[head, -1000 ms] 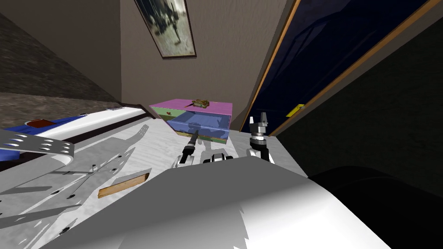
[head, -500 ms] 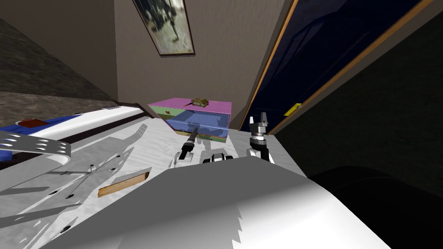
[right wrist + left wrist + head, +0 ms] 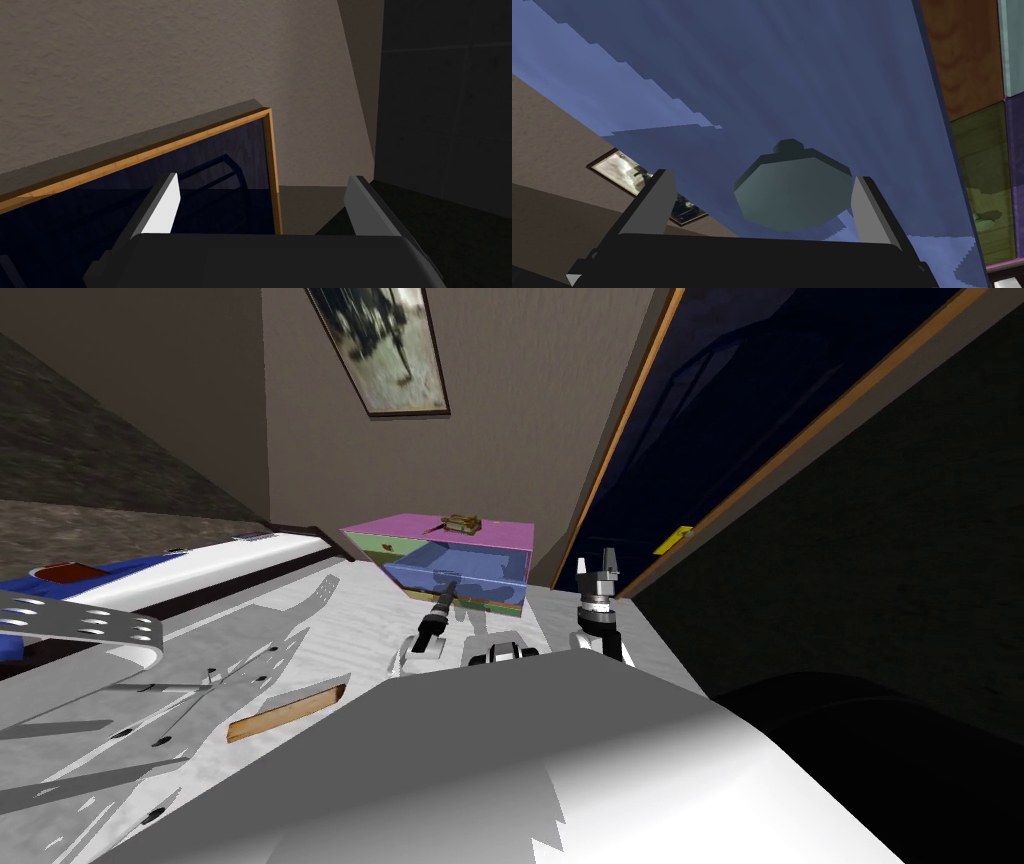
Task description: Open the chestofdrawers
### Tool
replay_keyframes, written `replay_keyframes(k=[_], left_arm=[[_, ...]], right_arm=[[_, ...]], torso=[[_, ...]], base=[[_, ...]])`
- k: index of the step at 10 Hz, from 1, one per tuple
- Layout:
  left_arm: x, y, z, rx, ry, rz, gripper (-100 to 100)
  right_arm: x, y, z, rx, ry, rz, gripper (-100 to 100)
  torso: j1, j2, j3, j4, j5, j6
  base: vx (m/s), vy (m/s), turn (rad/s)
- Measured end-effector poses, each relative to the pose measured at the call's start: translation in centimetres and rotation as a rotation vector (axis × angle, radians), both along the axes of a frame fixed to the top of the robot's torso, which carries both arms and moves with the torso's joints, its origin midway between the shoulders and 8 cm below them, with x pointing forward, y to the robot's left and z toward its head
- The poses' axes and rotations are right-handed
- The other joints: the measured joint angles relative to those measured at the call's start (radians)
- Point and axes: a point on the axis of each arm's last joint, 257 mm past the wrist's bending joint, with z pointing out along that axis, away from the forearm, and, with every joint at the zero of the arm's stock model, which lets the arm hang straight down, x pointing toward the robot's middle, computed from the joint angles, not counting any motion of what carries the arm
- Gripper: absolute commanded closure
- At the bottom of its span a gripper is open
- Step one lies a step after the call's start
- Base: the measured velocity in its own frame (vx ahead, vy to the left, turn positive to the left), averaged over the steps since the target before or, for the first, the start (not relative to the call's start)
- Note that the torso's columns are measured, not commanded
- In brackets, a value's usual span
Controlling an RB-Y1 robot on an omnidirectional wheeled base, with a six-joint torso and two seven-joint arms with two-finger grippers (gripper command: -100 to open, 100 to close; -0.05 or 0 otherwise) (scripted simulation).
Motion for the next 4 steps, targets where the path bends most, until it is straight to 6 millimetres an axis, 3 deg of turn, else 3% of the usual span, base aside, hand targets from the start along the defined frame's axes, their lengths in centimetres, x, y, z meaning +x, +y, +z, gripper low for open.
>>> replay_keyframes(k=[4], left_arm=[[-0.17, 0.21, -0.66, 0.001, 0.015, 0.005, 0]], right_arm=[[0.0, 0.0, 0.0, 0.0, 0.0, 0.0, 0]], torso=[[0.002, -0.005, -0.003, -0.004, 0.002, 0.0]], base=[[0.0, 0.0, 0.0]])
